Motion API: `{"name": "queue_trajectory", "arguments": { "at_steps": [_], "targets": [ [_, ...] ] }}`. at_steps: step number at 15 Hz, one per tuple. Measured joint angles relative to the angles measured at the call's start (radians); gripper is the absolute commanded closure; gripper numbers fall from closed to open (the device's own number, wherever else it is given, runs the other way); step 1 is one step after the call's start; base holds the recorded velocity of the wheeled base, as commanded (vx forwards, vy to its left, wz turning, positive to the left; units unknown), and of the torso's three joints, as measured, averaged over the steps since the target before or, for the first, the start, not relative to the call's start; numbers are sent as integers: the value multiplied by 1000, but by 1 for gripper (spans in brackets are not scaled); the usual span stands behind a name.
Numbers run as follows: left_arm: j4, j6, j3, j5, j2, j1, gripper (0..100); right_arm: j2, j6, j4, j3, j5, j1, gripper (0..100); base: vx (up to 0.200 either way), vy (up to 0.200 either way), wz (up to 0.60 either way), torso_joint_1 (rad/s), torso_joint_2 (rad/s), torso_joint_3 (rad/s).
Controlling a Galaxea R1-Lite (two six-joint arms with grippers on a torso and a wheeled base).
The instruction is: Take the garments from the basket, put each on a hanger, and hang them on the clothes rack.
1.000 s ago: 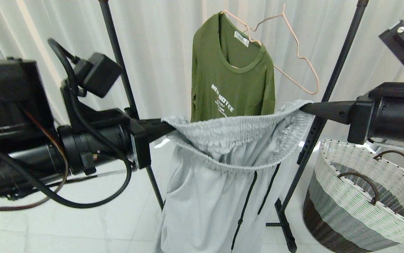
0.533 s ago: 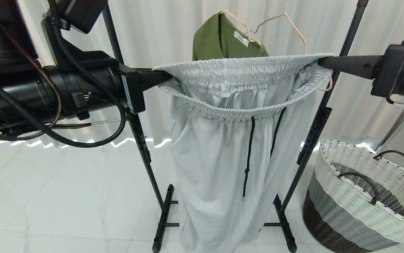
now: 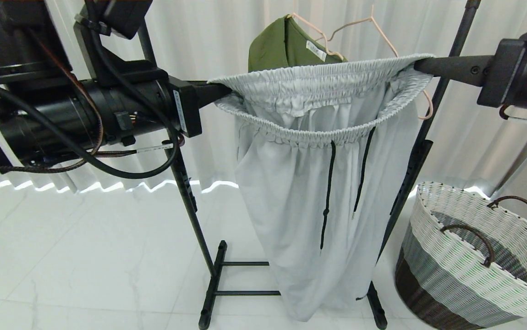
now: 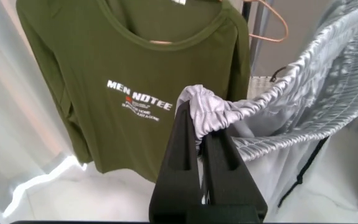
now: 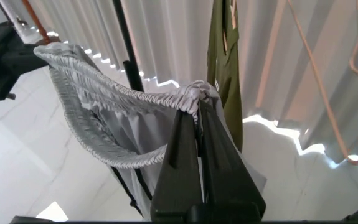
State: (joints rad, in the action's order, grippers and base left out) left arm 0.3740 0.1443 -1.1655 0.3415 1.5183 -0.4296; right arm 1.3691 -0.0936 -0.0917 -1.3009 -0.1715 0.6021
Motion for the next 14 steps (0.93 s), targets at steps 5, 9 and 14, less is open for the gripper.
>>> {"name": "queue_trajectory", "arguments": {
  "at_steps": [5,9,14],
  "targets": [
    [-1,-1,-47,-1,68,18,100,-67,8,205,13,0,-26,100,0,0,0,0,0,0],
    [-3,-7,-184,0,172,20,100,-187,8,321,57,-2,42,100,0,0,0,0,0,0],
    [-28,-9,-241,1,243,18,100,-236,5,324,113,-1,77,100,0,0,0,0,0,0]
  ]
}}
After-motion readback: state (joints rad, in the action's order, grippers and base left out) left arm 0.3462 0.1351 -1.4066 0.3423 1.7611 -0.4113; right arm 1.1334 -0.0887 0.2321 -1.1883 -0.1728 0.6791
